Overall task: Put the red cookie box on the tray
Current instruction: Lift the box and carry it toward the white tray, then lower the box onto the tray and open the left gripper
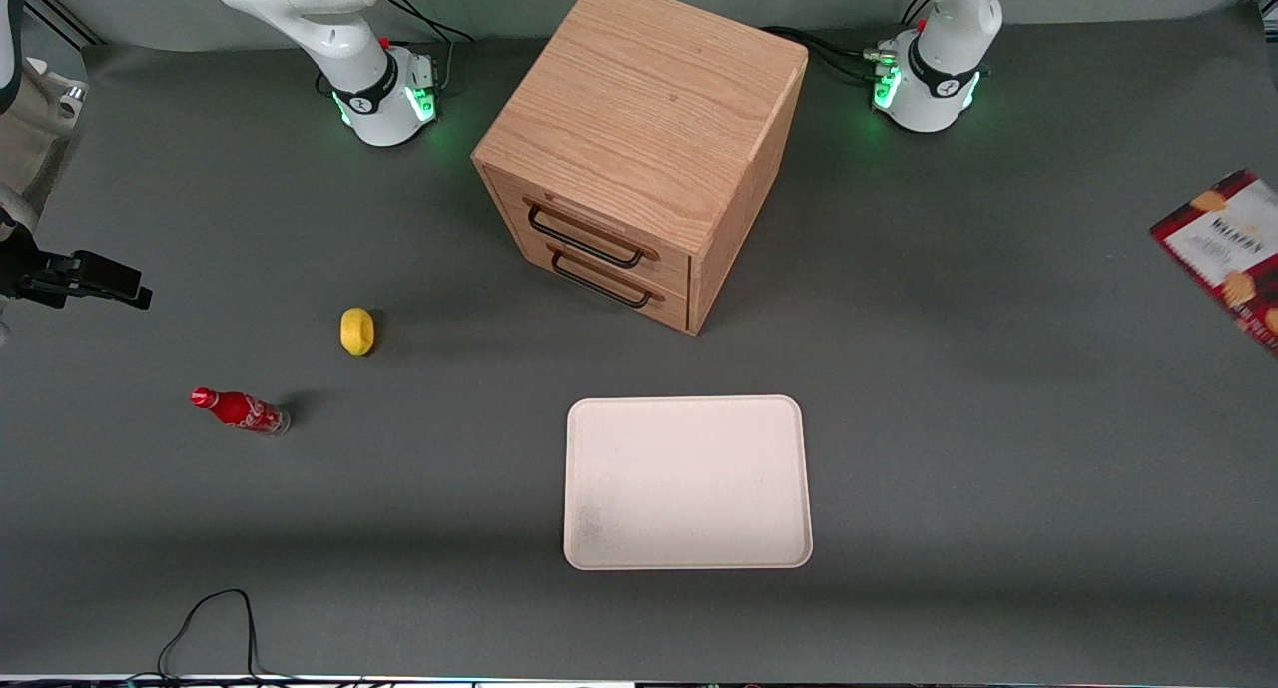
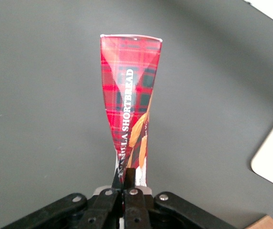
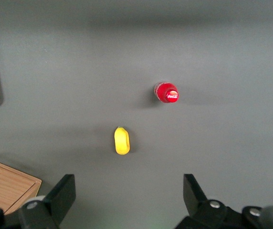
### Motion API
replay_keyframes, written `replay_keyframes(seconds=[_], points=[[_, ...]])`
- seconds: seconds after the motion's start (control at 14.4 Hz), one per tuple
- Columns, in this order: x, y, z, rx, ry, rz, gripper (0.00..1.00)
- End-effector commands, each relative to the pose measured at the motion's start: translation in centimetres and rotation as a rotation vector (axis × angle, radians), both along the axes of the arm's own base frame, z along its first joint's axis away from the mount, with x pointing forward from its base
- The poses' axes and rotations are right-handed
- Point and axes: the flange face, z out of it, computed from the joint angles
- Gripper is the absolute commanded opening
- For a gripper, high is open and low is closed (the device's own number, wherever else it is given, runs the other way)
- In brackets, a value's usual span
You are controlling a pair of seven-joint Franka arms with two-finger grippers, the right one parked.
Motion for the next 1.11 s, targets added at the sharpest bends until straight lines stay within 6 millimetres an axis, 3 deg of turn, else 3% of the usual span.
replay_keyframes(seconds=[0.0, 0.21, 0.28, 0.49, 0.69, 1.04], points=[[4.1, -5.7, 0.4, -0.009, 0.017, -0.095, 0.0], [6.5, -13.8, -0.3, -0.021, 0.037, -0.168, 0.0], [7.1, -15.4, -0.1, -0.023, 0.043, -0.189, 0.0], [8.8, -24.0, -1.7, -0.027, 0.063, -0.32, 0.0], [9.0, -31.9, -3.5, -0.031, 0.027, -0.41, 0.0], [8.3, -41.2, -6.5, -0.034, 0.011, -0.397, 0.0]])
